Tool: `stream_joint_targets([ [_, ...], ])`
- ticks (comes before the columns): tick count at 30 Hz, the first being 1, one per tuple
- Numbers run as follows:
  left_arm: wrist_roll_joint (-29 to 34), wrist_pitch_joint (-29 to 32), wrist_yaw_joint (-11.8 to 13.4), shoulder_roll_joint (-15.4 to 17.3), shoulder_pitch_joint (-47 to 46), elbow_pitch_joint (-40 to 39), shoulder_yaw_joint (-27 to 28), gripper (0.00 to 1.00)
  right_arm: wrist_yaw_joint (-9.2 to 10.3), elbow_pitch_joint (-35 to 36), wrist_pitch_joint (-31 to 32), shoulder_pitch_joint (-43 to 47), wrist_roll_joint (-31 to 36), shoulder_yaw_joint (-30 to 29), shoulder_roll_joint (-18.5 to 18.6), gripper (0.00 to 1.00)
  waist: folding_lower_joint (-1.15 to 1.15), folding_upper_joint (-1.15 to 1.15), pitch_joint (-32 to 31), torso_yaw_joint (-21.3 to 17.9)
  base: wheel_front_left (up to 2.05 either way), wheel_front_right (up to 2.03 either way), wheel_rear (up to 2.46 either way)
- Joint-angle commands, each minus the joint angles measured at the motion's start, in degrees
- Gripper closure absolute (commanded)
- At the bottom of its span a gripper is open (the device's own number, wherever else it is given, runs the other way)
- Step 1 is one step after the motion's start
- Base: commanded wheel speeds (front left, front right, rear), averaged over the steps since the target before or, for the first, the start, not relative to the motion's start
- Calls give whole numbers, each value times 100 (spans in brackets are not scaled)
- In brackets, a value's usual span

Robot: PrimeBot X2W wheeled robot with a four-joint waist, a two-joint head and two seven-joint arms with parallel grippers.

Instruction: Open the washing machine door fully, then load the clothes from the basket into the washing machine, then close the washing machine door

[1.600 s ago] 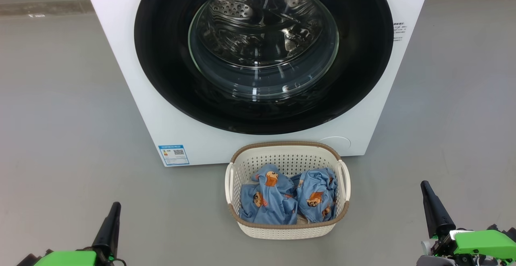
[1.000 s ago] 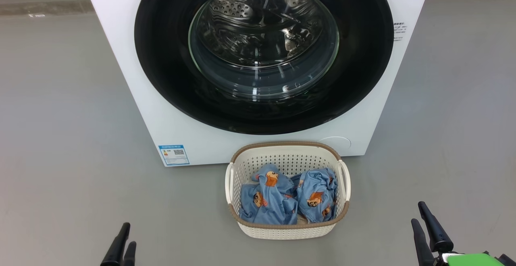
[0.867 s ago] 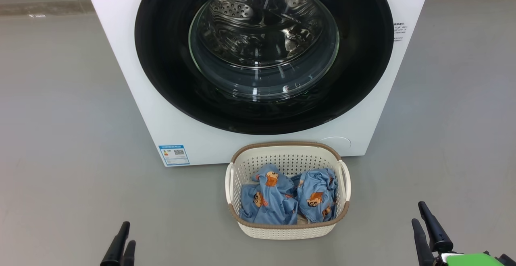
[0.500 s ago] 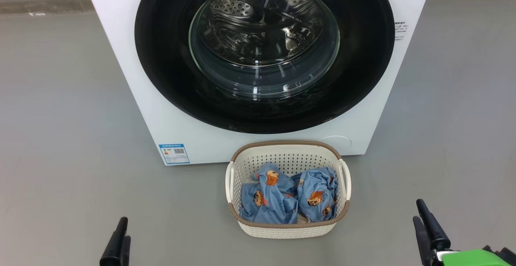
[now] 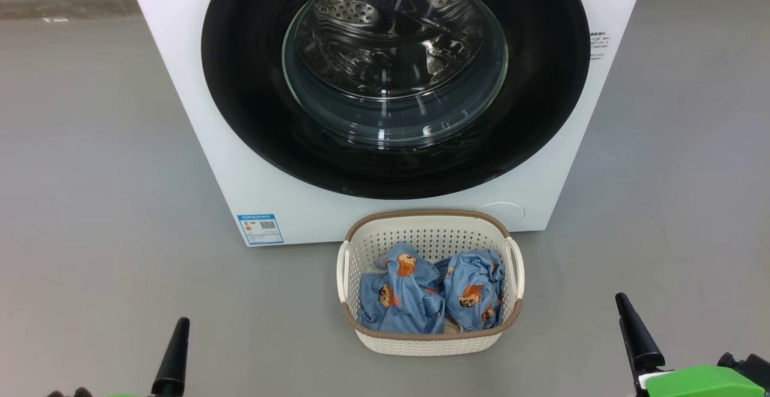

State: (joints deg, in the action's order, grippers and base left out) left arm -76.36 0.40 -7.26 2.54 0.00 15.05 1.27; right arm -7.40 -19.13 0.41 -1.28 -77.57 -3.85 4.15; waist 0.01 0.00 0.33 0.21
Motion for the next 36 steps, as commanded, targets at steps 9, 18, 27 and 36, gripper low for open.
stream_joint_targets([
  [9,1063,-215,-11,122,-137,-204,20,0,-3,69,-205,-298,919,121,151,0,0,0,3,-5,0,0,0],
  [18,1884,-361,-12,151,-135,-224,-8,0,-4,-41,-352,-355,1667,130,145,0,0,0,8,-7,0,0,0],
  [27,2640,-507,-14,181,-134,-283,-42,0,-4,-130,-500,-421,2275,190,174,0,0,0,5,-17,0,0,0],
  [36,3318,-653,-15,216,-132,-364,-70,0,-5,-172,-647,-472,2859,241,201,0,0,0,-5,-28,0,0,0],
])
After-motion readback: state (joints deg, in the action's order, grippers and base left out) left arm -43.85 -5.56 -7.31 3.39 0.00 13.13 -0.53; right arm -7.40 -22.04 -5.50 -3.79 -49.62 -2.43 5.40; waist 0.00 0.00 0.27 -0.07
